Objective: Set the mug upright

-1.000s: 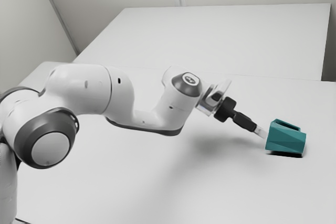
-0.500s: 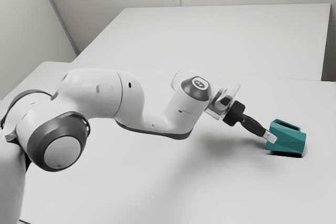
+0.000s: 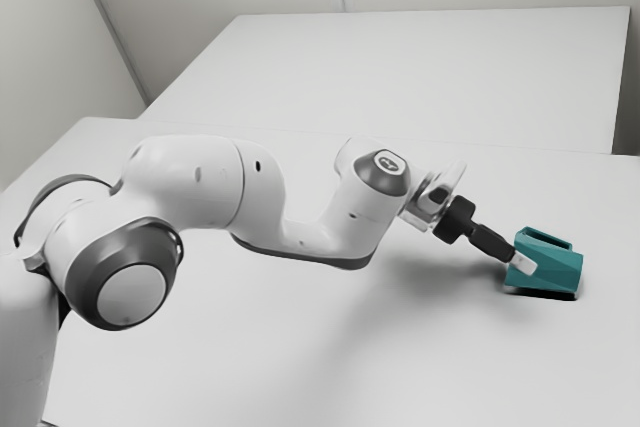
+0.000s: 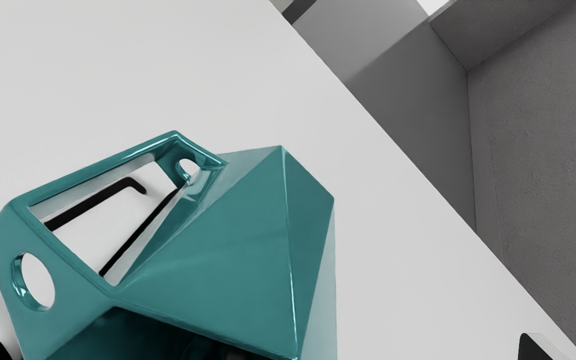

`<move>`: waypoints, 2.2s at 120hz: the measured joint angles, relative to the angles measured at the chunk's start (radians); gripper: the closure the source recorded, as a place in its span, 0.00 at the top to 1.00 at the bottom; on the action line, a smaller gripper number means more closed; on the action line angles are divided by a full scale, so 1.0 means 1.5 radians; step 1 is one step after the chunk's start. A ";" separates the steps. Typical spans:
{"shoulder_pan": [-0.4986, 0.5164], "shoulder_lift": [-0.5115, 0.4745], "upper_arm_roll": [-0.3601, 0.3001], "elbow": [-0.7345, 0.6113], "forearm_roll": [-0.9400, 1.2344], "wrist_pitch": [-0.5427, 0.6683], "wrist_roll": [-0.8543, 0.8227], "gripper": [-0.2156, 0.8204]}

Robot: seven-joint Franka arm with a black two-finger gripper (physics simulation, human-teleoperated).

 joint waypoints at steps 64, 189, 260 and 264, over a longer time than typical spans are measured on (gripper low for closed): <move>-0.005 0.012 0.000 0.012 -0.002 0.000 -0.022 0.50; 0.014 -0.094 0.001 -0.011 0.089 0.018 -0.054 0.04; 0.139 -0.245 0.009 -0.074 0.569 -0.113 -0.255 0.03; 0.148 -0.256 0.009 -0.084 0.594 -0.122 -0.268 0.03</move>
